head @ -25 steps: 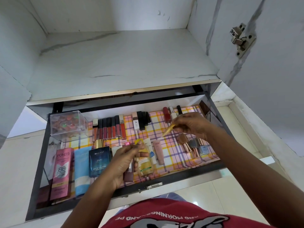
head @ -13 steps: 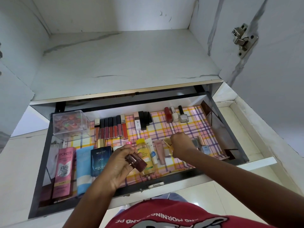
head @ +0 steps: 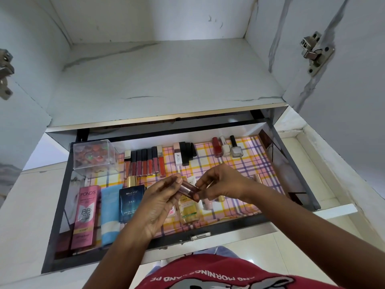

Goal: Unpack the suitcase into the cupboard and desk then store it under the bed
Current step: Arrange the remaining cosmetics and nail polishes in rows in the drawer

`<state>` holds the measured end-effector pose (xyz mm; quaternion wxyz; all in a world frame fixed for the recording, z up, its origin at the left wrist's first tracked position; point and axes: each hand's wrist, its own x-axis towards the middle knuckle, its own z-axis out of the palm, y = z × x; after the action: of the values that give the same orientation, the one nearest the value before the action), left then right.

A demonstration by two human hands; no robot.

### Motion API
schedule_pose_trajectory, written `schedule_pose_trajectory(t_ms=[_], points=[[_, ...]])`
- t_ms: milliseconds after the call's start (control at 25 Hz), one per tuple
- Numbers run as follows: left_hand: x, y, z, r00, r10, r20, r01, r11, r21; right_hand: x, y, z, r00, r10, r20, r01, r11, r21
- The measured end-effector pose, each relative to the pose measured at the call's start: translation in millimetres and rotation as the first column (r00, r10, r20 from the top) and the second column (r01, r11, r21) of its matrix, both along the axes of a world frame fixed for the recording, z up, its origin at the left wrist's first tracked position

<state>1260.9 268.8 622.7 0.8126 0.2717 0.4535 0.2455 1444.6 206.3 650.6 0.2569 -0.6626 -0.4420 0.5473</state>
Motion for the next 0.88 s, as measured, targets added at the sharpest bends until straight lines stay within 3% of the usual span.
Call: schedule_pose_trajectory(t_ms=[120, 200, 320, 360, 440, 560, 880], points=[[0.2, 0.3, -0.1, 1.000, 0.025, 0.008, -0.025, 1.000, 0.006, 1.6, 3.7, -4.5, 0.998, -0.039, 0.048, 0.036, 0.998, 0.053], [-2.7, 0.9, -2.0, 0.997, 0.035, -0.066, -0.031, 0.998, 0.046, 16.6, 11.2, -14.4, 0.975, -0.200, 0.092, 0.191, 0.977, 0.098], [-7.8, 1.8, -5.2, 0.962, 0.031, -0.270, 0.007, 0.990, 0.138, 38.9, 32.3, -40.9, 0.765, -0.601, 0.232, 0.572, 0.799, 0.185], [-8.6, 1.5, -5.2, 0.952, 0.031, -0.304, 0.014, 0.989, 0.146, 41.4, 41.7, -49.0, 0.697, -0.648, 0.308, 0.617, 0.760, 0.203], [-8.7, 0.4, -4.2, 0.945, 0.010, -0.328, 0.041, 0.988, 0.147, 38.1, 60.1, -59.9, 0.660, -0.567, 0.493, 0.547, 0.812, 0.202], [-8.2, -1.7, -2.5, 0.941, -0.019, -0.339, 0.074, 0.986, 0.149, 24.8, 82.4, -66.8, 0.631, -0.466, 0.620, 0.455, 0.870, 0.190], [-8.3, -1.8, -2.6, 0.948, -0.023, -0.318, 0.069, 0.989, 0.133, 16.6, 90.8, -79.1, 0.671, -0.511, 0.537, 0.504, 0.846, 0.175]])
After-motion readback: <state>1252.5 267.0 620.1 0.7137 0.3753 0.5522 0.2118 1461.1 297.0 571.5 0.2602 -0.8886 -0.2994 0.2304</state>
